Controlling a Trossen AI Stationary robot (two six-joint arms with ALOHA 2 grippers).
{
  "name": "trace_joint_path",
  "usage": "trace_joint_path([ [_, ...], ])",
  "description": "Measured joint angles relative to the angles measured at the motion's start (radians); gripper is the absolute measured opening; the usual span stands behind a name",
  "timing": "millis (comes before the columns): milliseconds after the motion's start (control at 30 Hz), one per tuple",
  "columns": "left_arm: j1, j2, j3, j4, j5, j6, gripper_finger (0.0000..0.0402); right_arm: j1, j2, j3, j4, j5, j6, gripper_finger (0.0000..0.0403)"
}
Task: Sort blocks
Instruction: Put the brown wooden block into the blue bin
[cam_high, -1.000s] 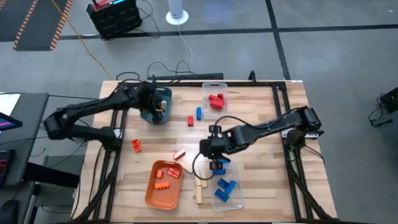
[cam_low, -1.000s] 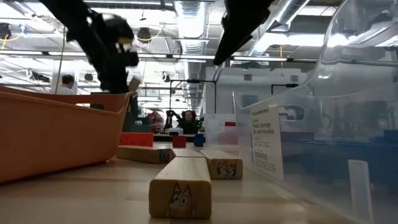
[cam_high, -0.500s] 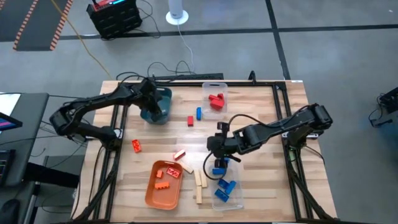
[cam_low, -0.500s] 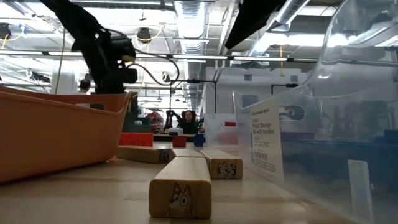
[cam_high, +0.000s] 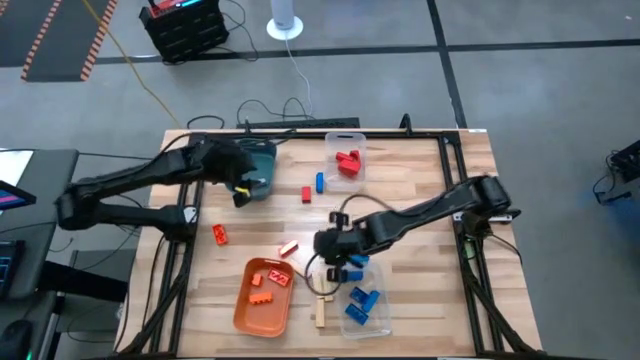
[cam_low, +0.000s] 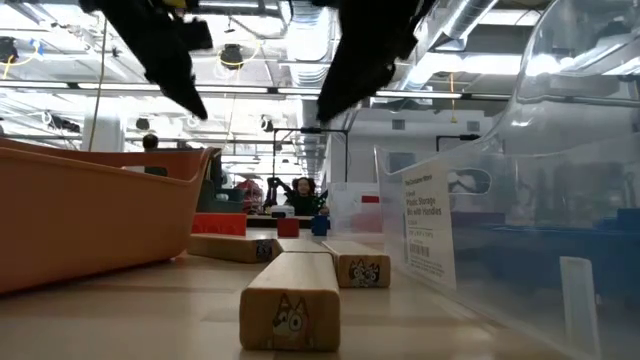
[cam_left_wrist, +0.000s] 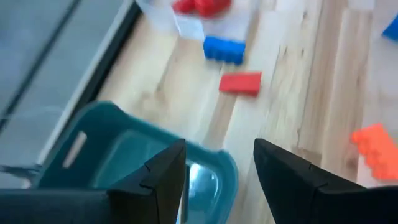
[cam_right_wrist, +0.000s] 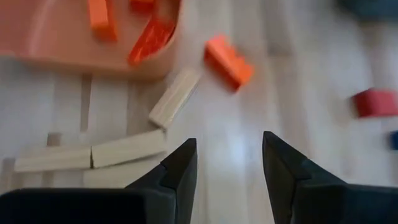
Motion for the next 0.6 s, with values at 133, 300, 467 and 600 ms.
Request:
trace_joint_path([
  [133, -0.049, -0.064, 0.0, -0.001, -0.08, -0.043, 0.0183, 0.01, 0.114, 0.152, -0.111, -0.039, 0.016, 0.0166],
  [300, -0.069, -0.107, 0.0, -0.054, -0.088, -0.084, 0.0183, 0.022, 0.26, 0.326, -0.204, -0.11, 0.06, 0.0189],
  [467, -0.091, -0.132, 0.0, -0.085, -0.087, -0.1, 0.0183, 0.024, 0.389, 0.484, -0.317, -0.136, 0.139, 0.0221],
  [600, -0.119, -0.159, 0.0, -0.084, -0.087, -0.107, 0.0183, 0.022, 0.477, 0.582, -0.379, -0.136, 0.195, 0.0241],
])
